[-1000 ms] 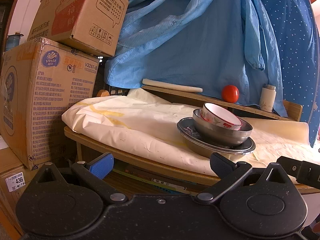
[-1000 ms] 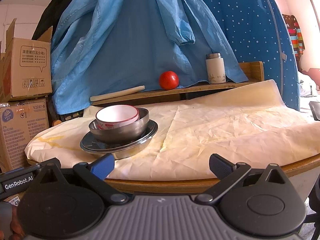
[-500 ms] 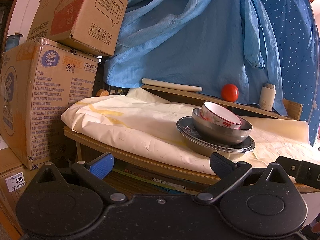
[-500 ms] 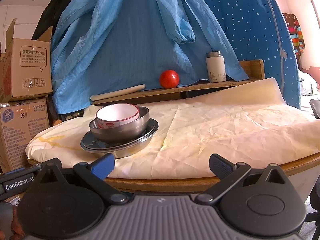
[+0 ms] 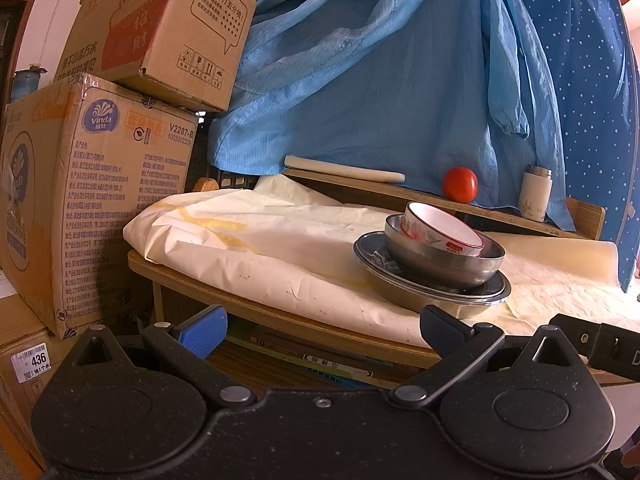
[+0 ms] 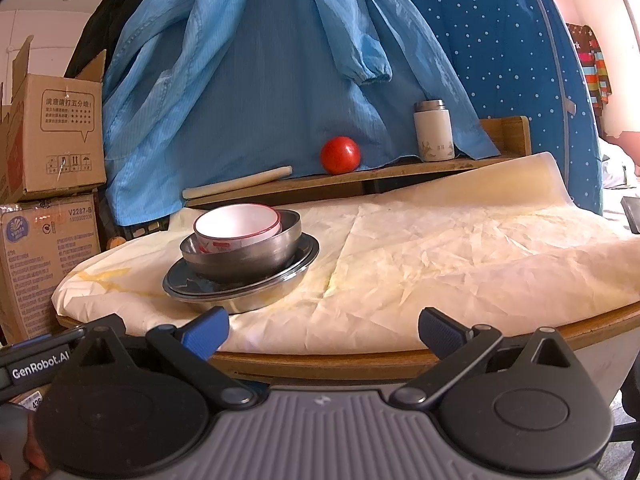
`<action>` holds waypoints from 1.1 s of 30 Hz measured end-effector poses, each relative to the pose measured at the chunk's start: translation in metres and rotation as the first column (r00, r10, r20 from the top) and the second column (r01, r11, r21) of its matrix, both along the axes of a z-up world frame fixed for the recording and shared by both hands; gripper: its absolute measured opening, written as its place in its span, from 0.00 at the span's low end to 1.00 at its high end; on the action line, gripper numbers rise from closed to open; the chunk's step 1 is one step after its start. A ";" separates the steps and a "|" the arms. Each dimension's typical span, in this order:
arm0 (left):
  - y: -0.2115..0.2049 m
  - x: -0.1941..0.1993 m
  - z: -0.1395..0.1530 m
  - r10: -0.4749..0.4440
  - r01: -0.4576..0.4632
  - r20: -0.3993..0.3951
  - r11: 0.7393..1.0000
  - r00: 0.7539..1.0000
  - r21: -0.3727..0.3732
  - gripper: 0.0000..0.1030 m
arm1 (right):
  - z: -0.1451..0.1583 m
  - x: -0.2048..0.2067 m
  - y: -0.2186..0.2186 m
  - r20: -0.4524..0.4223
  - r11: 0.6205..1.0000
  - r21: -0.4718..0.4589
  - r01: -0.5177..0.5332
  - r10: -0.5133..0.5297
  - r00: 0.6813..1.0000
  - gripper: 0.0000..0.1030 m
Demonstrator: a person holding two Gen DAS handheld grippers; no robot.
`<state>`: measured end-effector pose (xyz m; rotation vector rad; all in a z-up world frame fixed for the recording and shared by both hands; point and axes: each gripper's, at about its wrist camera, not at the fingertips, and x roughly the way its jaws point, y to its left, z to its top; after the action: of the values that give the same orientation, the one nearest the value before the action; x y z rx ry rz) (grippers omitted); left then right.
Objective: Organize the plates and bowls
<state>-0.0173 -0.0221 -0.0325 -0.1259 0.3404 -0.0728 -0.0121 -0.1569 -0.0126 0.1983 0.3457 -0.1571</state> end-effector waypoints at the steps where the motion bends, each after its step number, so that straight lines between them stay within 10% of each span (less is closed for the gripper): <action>1: 0.000 0.000 0.000 0.000 0.000 0.000 1.000 1.000 0.000 0.99 | 0.000 0.000 0.000 0.000 1.000 0.000 0.000 0.000 1.000 1.00; 33: 0.000 -0.001 0.000 -0.003 0.003 -0.001 1.000 1.000 0.001 0.99 | -0.001 0.001 0.004 -0.010 1.000 -0.006 -0.017 0.017 1.000 1.00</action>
<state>-0.0180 -0.0225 -0.0324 -0.1249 0.3419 -0.0754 -0.0116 -0.1527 -0.0140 0.1887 0.3564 -0.1423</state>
